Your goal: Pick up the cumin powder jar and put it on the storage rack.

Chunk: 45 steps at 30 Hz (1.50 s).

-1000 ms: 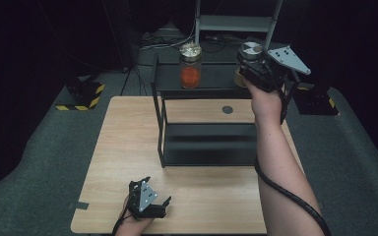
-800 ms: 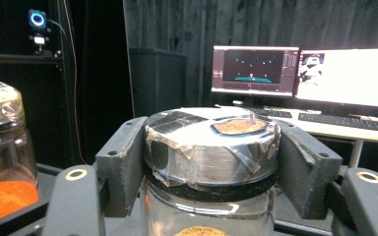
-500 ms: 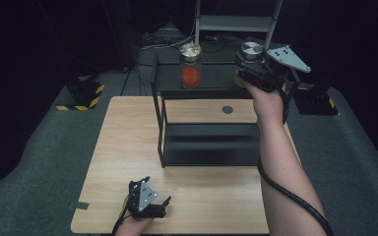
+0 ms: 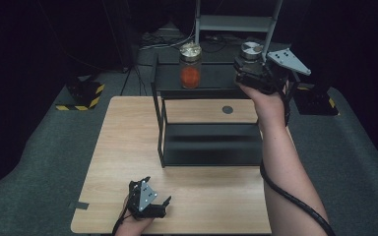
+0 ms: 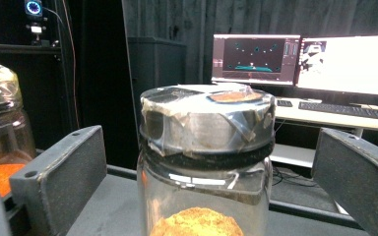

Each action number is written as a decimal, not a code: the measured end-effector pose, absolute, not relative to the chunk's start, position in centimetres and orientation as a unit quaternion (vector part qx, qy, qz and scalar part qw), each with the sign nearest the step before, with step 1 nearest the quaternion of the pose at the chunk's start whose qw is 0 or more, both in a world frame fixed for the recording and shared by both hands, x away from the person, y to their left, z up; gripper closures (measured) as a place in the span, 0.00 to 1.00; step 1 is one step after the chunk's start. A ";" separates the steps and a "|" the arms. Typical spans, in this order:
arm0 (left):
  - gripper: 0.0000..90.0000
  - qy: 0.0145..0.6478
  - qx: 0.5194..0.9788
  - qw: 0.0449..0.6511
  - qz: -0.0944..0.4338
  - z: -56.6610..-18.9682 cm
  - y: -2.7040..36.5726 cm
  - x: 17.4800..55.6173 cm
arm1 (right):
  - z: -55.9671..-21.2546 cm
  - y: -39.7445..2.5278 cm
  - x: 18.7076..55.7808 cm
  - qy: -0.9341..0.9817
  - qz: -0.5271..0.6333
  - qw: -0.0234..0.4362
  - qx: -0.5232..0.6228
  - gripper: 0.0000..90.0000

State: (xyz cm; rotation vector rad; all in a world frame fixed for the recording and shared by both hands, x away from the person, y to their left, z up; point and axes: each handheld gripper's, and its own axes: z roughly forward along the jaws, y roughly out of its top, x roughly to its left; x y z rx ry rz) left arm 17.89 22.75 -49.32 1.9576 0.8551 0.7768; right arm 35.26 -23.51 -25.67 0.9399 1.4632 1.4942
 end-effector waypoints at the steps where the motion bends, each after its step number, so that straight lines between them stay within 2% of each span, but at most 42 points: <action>1: 0.01 0.341 0.781 0.421 0.310 -49.3 22.8 17.9 | -25.7 -23.6 35.2 0.582 0.594 0.411 0.373 0.00; 13: 0.01 0.338 0.784 0.417 0.312 -49.3 22.6 17.8 | -26.0 -24.2 34.0 0.582 0.597 0.408 0.372 0.00; 29: 0.01 0.334 0.788 0.411 0.314 -49.2 22.4 17.9 | -26.7 -25.1 30.6 0.586 0.609 0.399 0.355 0.00; 45: 0.01 0.334 0.789 0.410 0.313 -49.2 22.4 17.9 | -28.6 -25.8 28.3 0.597 0.607 0.400 0.339 0.00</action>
